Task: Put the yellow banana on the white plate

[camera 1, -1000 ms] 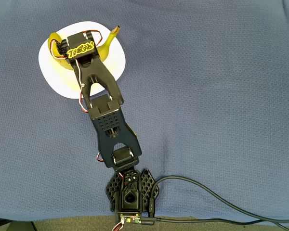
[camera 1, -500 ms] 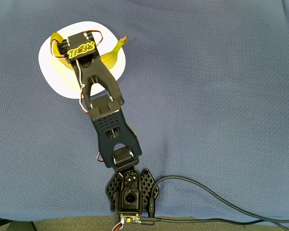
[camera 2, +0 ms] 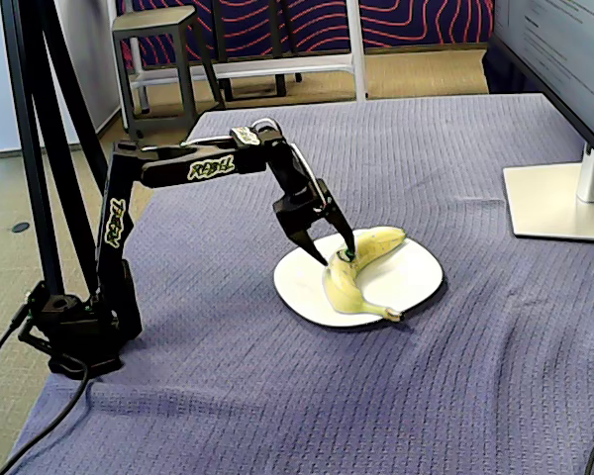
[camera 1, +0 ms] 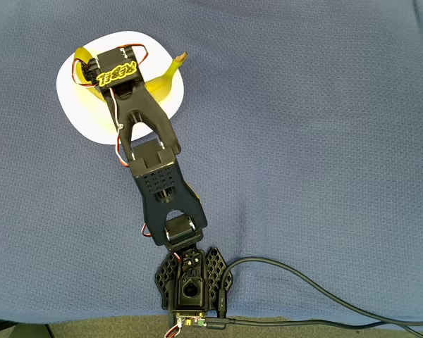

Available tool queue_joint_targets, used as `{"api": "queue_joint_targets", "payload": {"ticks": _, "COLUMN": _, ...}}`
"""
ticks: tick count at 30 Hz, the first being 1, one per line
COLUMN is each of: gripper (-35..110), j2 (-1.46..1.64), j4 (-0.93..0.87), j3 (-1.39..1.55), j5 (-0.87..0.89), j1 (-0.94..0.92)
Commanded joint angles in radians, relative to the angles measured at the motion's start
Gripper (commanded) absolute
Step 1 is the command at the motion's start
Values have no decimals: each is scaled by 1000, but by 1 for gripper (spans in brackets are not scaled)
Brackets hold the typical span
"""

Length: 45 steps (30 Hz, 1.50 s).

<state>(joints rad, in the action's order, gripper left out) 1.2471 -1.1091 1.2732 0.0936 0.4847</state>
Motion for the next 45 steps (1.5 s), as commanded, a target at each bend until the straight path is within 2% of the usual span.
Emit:
{"api": "queue_joint_targets", "payload": {"ticks": 1, "gripper": 0, "j2": 133, "j4": 18, "j3": -23, "j5": 26, "j1": -15}}
{"api": "queue_joint_targets", "payload": {"ticks": 10, "gripper": 0, "j2": 380, "j4": 66, "j3": 178, "j5": 46, "j1": -58}}
{"api": "queue_joint_targets", "payload": {"ticks": 17, "gripper": 0, "j2": 695, "j4": 158, "j3": 555, "j5": 55, "j1": -130}}
{"api": "queue_joint_targets", "payload": {"ticks": 27, "gripper": 0, "j2": 1152, "j4": 227, "j3": 1063, "j5": -34, "j1": -245}}
{"api": "queue_joint_targets", "payload": {"ticks": 45, "gripper": 0, "j2": 1815, "j4": 89, "j3": 1552, "j5": -135, "j1": -465}}
